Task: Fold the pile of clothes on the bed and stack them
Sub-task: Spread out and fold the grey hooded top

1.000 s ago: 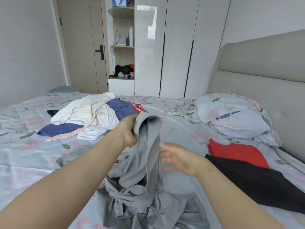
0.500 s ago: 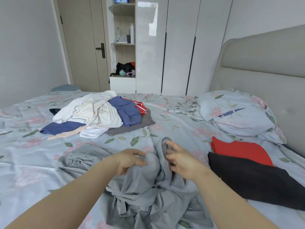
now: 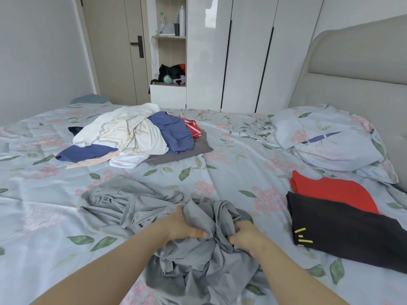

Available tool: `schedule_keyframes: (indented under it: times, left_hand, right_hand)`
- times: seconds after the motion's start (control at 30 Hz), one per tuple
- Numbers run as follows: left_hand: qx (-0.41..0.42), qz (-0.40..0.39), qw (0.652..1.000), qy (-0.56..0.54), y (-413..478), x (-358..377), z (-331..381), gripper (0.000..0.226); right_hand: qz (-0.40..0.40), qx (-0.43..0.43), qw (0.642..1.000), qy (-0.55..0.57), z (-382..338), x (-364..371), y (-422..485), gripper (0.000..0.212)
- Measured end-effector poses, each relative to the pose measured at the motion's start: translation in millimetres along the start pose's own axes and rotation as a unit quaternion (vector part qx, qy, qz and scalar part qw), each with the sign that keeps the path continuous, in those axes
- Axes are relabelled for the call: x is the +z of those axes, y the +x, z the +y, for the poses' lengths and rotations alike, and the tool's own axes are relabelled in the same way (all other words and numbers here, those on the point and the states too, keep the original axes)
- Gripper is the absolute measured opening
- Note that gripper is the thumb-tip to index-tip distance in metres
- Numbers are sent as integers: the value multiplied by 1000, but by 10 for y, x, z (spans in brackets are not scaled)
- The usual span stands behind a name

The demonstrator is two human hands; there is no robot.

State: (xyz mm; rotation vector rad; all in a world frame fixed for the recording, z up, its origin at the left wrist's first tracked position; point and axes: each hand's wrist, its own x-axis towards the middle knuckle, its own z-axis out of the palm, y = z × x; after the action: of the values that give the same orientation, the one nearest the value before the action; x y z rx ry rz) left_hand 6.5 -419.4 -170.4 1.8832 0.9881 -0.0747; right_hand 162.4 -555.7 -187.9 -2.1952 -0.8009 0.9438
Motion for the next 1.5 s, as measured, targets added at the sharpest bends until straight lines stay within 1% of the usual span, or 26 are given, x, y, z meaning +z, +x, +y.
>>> schedule_keyframes:
  times: [0.03,0.07,0.13,0.2,0.23,0.27,0.37,0.4,0.47,0.53,0.57,0.67,0.7,0.9,0.93,0.97,1.0,1.07,1.13,1.2,1.27,1.33,1.4,1.43,1.47,1.5]
  left_hand:
    - [1,-2,998,61,22,47,-18,121]
    - [12,8,993,116,55,84,-54,118]
    - [19,22,978,207,94,106,-92,83]
    - [31,14,974,226,73,65,-55,42]
    - [36,8,979,199,35,22,-5,30]
    - [37,6,988,150,31,-44,44,26]
    - [31,9,996,-77,-120,-331,317,28]
    - [36,13,992,-122,-175,-427,444,33]
    - [68,15,981,-183,-305,-596,733,38]
    - [118,10,963,-244,-448,-720,1054,23]
    - [140,9,953,-267,-535,-774,1221,20]
    - [215,19,933,-289,-820,-906,1718,8]
    - [241,24,926,-291,-918,-949,1880,6]
    - [388,38,865,-316,-1626,-1140,2739,10]
    - [411,44,852,-321,-1723,-1177,2833,11]
    - [430,56,845,-313,-1790,-1211,2895,9]
    - [438,75,849,-287,-1832,-1246,2923,6]
    - [416,123,881,-187,-1827,-1301,2883,6]
    - [351,143,919,-108,-1763,-1333,2765,11]
    - [302,125,937,-121,-1705,-1346,2643,10]
    - [274,91,943,-167,-1660,-1344,2571,9]
    - [280,69,932,-221,-1633,-1330,2555,9]
    - [321,81,885,-326,-1588,-1336,2569,12]
    - [339,96,858,-373,-1533,-1355,2565,14]
    - [341,100,849,-391,-1471,-1359,2537,17]
    - [321,89,867,-371,-1394,-1332,2476,20]
  right_hand:
    - [6,-17,1000,-8,-16,-2,-3,16]
    - [12,-40,999,-5,-33,-5,-3,16]
    - [9,-80,995,52,-82,-3,-17,18]
    - [5,-82,985,154,-150,-20,-50,19]
    - [11,-80,977,198,-192,-40,-70,19]
    - [19,-73,970,232,-244,-73,-82,19]
    - [50,-68,950,300,-465,-216,-136,35]
    - [58,-79,945,314,-557,-291,-168,33]
    - [74,-107,927,351,-780,-483,-275,17]
    - [97,-137,898,407,-1046,-732,-421,7]
    - [109,-155,882,432,-1180,-877,-509,9]
    - [158,-212,832,487,-1522,-1284,-745,37]
    - [172,-231,818,499,-1627,-1414,-857,39]
    - [274,-408,731,473,-2248,-2050,-1782,6]
    - [295,-434,722,452,-2323,-2129,-1912,9]
    - [317,-447,724,420,-2369,-2197,-2011,13]
    - [341,-445,740,371,-2378,-2251,-2076,15]
    - [369,-406,795,258,-2303,-2306,-2119,16]
    - [361,-362,836,198,-2159,-2314,-2065,16]
    - [341,-332,861,178,-1999,-2268,-1980,29]
    - [313,-304,880,185,-1879,-2206,-1893,33]
    - [298,-301,878,225,-1843,-2192,-1853,24]
    - [297,-316,850,300,-1870,-2248,-1830,8]
    - [294,-319,840,325,-1869,-2284,-1788,14]
    - [284,-312,841,339,-1849,-2296,-1736,22]
    - [267,-290,853,342,-1799,-2271,-1653,29]
